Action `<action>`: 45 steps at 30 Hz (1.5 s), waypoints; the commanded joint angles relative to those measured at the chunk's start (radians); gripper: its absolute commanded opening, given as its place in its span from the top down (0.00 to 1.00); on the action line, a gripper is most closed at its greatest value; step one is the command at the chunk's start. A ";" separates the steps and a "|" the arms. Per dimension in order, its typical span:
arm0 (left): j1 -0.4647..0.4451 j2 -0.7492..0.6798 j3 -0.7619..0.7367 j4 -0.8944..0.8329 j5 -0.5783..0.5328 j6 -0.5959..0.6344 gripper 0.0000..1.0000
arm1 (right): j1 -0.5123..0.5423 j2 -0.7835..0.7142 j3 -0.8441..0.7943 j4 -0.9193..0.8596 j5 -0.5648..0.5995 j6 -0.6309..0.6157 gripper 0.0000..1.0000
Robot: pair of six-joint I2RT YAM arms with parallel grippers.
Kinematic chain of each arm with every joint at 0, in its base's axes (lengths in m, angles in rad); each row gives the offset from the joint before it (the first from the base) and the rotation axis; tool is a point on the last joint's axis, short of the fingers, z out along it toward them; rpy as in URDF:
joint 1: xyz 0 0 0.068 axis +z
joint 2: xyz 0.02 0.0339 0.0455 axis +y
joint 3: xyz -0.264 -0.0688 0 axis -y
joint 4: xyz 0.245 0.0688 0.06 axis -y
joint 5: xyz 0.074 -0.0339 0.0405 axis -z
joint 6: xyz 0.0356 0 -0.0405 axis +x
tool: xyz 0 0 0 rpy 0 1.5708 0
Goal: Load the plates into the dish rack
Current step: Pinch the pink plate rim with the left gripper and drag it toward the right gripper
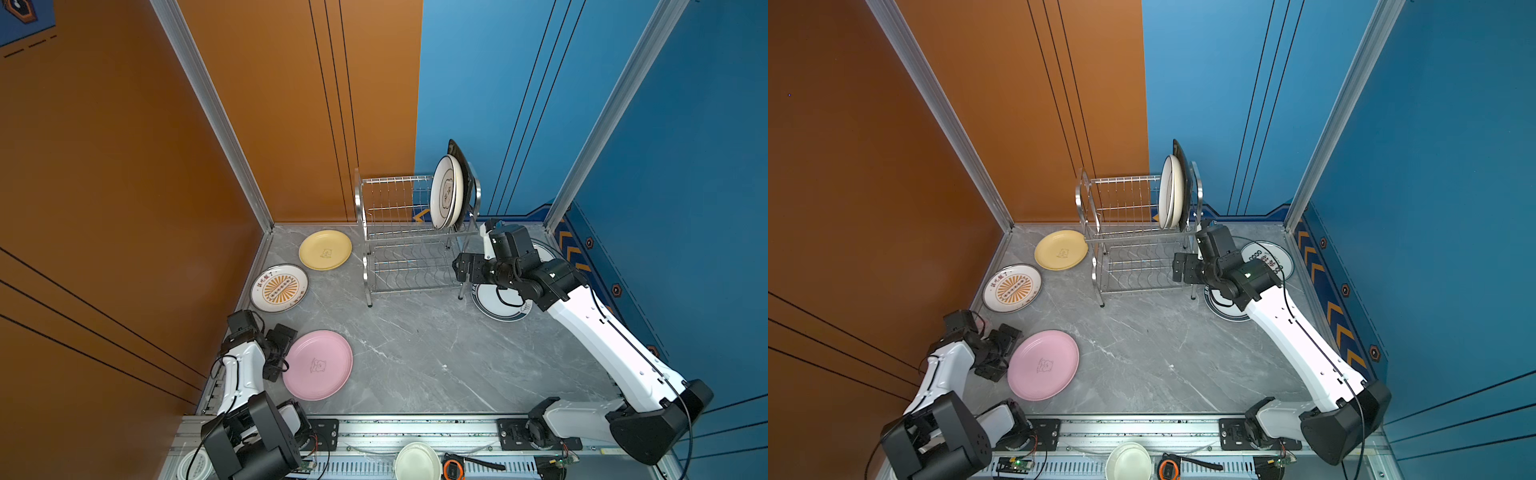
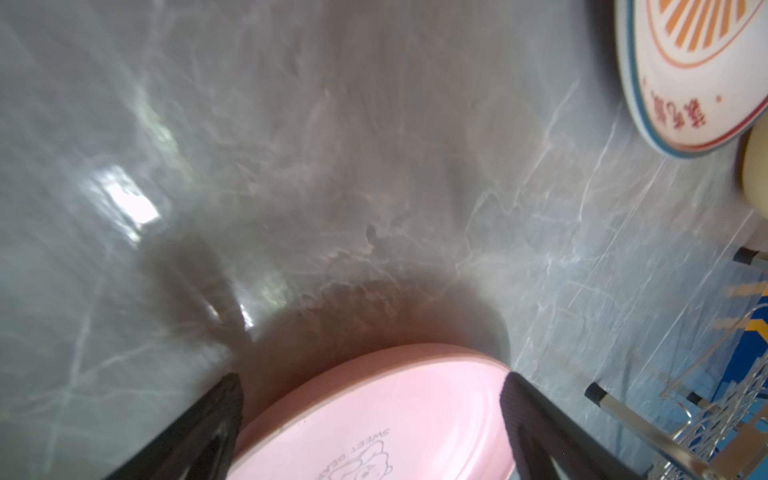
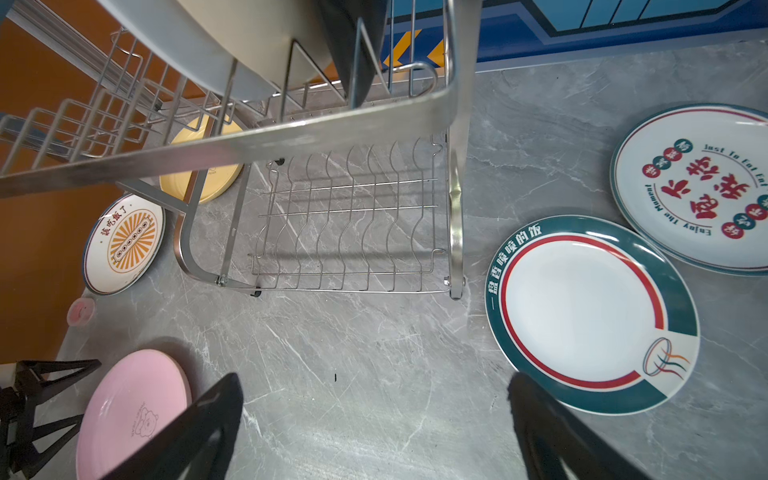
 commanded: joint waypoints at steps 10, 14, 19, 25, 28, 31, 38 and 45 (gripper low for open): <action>-0.569 -0.049 0.014 -0.002 -0.121 -0.379 0.02 | 0.005 -0.023 -0.030 0.027 -0.016 0.028 0.00; -0.738 0.011 0.047 0.054 -0.145 -0.455 0.02 | 0.007 -0.014 -0.028 0.037 -0.021 0.028 0.00; -0.876 0.115 0.130 0.108 -0.127 -0.472 0.01 | 0.012 -0.011 -0.035 0.042 -0.027 0.031 0.00; -0.909 0.158 0.179 0.052 -0.088 -0.334 0.02 | 0.010 -0.028 -0.048 0.037 -0.030 0.033 0.00; -0.911 0.148 0.210 -0.076 -0.139 -0.194 0.04 | 0.003 -0.047 -0.064 0.032 -0.034 0.034 0.00; -0.911 0.150 0.224 -0.151 -0.178 -0.078 0.10 | -0.006 -0.067 -0.088 0.031 -0.041 0.038 0.00; -0.922 0.193 0.209 -0.136 -0.194 0.050 0.27 | -0.020 -0.077 -0.113 0.031 -0.065 0.042 0.00; -0.930 0.264 0.181 -0.033 -0.147 0.086 0.43 | -0.029 -0.077 -0.153 0.051 -0.112 0.044 0.00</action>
